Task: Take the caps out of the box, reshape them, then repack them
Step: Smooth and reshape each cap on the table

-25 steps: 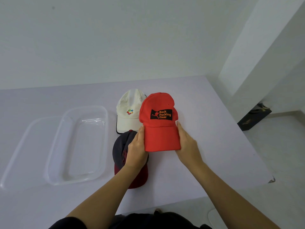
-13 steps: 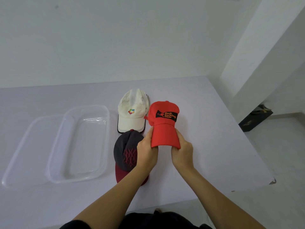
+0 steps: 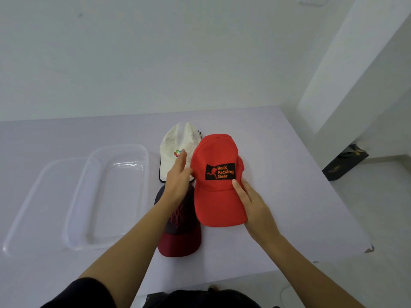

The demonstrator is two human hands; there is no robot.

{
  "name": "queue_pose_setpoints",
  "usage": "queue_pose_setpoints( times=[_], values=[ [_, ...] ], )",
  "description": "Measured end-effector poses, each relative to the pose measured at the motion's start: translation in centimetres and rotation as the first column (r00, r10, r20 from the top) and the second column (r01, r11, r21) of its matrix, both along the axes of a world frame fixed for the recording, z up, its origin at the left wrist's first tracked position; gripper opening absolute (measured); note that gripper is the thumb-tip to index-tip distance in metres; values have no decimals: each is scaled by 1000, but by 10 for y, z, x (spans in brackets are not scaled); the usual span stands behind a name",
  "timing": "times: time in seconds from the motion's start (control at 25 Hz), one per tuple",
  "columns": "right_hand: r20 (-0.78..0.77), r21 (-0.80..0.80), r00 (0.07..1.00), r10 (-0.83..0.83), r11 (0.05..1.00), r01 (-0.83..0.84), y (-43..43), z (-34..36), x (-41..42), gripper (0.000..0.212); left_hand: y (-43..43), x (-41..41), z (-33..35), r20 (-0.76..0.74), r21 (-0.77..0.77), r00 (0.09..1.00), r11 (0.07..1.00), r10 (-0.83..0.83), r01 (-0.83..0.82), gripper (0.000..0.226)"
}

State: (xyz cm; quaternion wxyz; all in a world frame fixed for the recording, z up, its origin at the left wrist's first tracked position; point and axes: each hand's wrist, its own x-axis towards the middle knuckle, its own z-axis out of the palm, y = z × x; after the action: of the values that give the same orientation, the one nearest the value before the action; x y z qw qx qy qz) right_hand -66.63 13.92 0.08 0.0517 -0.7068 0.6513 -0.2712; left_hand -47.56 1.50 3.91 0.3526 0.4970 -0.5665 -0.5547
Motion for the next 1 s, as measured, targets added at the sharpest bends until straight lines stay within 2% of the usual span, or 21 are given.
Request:
queue_pose_setpoints(
  times=[0.08, 0.16, 0.24, 0.36, 0.44, 0.48, 0.56, 0.6, 0.68, 0.76, 0.8, 0.84, 0.92, 1.0],
  values=[
    [-3, -7, 999, 32, 999, -32, 1, 2, 5, 68, -13, -4, 8, -205, 127, 976, 987, -67, 94, 63],
    [23, 3, 999, 40, 999, -40, 2, 1, 7, 78, -12, -7, 20, -231, 150, 969, 981, -84, 120, 45],
    [20, 26, 998, 56, 998, -57, 2, -2, 5, 91, -16, -10, 21, -262, 167, 965, 983, -33, 79, 30],
    [-14, 174, 993, 117, 978, -113, -2, -1, -5, 109, -15, -10, 21, -322, 165, 945, 986, 57, -3, 17],
    [104, 260, 994, 38, 963, -64, -9, 6, -12, 99, -14, -10, 21, -283, 138, 954, 988, 101, -64, 14],
    [201, 235, 978, -52, 972, 3, -15, 8, -15, 83, -13, -10, 21, -256, 121, 961, 990, 107, -78, 15],
    [431, 193, 882, -192, 974, 118, -27, 22, -16, 50, -10, -12, 22, -215, 90, 974, 995, 71, -52, 22],
    [549, 226, 808, -214, 969, 103, -33, 32, -14, 48, -9, -16, 23, -203, 90, 979, 996, 37, -19, 25],
    [748, 316, 625, -223, 948, -40, -43, 48, -6, 49, -1, -27, 28, -243, 127, 969, 989, -40, 73, 25],
    [844, 360, 473, -251, 920, -153, -50, 59, 1, 56, 8, -36, 34, -314, 171, 944, 971, -106, 166, 26],
    [864, 361, 432, -261, 917, -170, -52, 61, 1, 58, 9, -37, 33, -342, 190, 932, 963, -118, 192, 28],
    [869, 360, 420, -263, 917, -170, -53, 62, 1, 59, 8, -36, 31, -368, 209, 921, 954, -129, 217, 30],
    [842, 372, 467, -270, 917, -142, -53, 63, -1, 57, 2, -30, 29, -372, 269, 915, 925, -158, 269, 36],
    [791, 384, 543, -281, 920, -83, -52, 63, -2, 50, -5, -25, 31, -253, 333, 933, 882, -257, 333, 39]
  ],
)
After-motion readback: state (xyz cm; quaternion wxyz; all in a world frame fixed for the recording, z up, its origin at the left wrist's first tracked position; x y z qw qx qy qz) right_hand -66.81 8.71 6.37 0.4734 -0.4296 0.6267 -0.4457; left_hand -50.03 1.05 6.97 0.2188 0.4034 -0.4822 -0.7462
